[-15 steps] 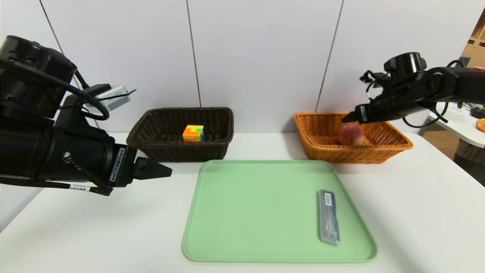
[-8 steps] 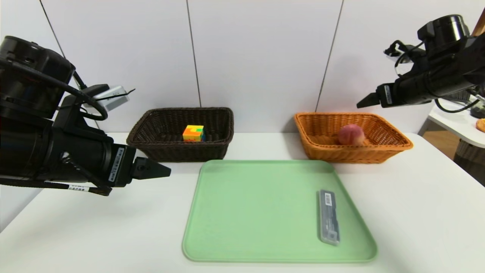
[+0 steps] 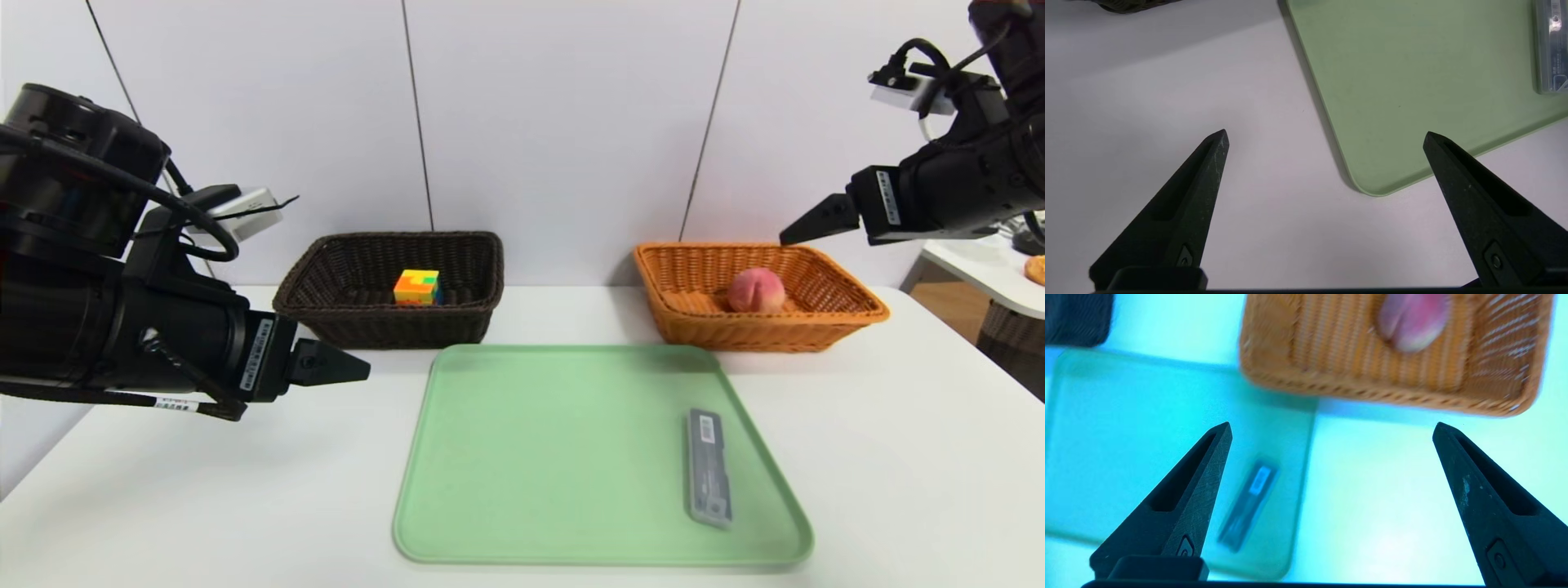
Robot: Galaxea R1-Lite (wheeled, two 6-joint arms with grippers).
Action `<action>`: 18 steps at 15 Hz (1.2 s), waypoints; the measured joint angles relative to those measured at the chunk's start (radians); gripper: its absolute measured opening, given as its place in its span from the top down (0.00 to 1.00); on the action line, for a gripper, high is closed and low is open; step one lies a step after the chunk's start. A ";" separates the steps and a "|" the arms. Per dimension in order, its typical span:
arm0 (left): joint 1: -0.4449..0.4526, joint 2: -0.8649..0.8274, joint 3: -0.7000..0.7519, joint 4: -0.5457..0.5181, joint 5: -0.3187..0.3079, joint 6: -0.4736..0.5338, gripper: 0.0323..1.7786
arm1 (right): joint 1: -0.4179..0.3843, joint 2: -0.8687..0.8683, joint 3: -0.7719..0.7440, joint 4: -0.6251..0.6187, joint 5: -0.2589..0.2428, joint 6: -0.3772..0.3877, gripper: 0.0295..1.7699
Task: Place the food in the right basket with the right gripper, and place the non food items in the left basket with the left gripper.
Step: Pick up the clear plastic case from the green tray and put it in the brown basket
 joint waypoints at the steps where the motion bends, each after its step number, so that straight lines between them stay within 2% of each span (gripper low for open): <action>1: 0.000 0.002 0.003 -0.001 0.001 0.000 0.05 | 0.034 -0.028 0.048 0.001 0.000 0.018 0.04; 4: 0.000 0.007 0.007 -0.002 0.000 0.000 0.05 | 0.135 -0.114 0.195 0.000 -0.007 0.075 0.04; 6: 0.000 0.013 0.008 -0.003 0.000 0.001 0.05 | 0.203 -0.154 0.270 0.000 -0.029 0.119 0.04; 9: -0.001 0.019 0.008 -0.004 -0.002 0.001 0.05 | 0.304 -0.180 0.343 -0.002 -0.076 0.187 0.04; 13: -0.003 0.025 0.008 -0.004 -0.002 0.001 0.05 | 0.380 -0.161 0.388 -0.003 -0.101 0.245 0.04; 16: -0.005 0.030 0.012 -0.028 -0.004 -0.001 0.05 | 0.423 -0.118 0.409 -0.004 -0.176 0.304 0.04; 18: -0.006 0.032 0.023 -0.053 -0.006 -0.001 0.05 | 0.450 -0.076 0.412 -0.004 -0.209 0.362 0.04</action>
